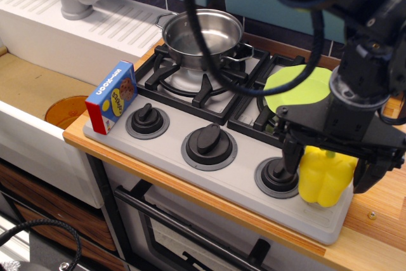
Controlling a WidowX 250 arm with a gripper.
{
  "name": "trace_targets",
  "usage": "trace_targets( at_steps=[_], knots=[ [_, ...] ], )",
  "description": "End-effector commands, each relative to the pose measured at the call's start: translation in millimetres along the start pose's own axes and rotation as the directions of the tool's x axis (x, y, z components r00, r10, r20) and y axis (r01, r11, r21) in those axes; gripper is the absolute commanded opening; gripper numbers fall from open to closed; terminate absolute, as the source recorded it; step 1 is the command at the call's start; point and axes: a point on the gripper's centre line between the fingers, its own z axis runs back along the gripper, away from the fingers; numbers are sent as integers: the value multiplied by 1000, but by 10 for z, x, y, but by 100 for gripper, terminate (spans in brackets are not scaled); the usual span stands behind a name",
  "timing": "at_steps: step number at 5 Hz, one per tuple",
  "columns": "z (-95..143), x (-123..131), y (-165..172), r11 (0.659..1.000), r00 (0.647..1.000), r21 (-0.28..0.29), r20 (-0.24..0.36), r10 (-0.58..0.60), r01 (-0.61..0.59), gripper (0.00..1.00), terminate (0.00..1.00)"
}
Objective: Put yellowpepper on plate and cookiebox in pot or pan on stove
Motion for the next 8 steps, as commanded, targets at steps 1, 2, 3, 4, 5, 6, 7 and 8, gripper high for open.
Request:
trace_targets(
  at_steps=[1, 2, 3, 4, 5, 6, 7, 8],
  knots=[
    [72, 87, -79, 998, 996, -55, 93, 12, -7, 100, 0],
    [135, 85, -89, 999, 999, -39, 54, 1, 1, 0, 0],
    [291, 80, -121, 1000, 1000, -20, 2, 12, -12, 0, 0],
    [607, 142, -140, 999, 999, -17, -41, 36, -36, 0, 0],
    [655, 302, -84, 1000, 1000, -22, -22, 12, -13, 0, 0],
    [673, 567, -2, 999, 1000, -33, -5, -29, 29, 0, 0],
    [662, 834, 72, 996, 998, -48, 0, -69, 69, 0, 0],
    [627, 1072, 153, 994, 995, -59, 4, -97, 97, 0, 0]
  ],
)
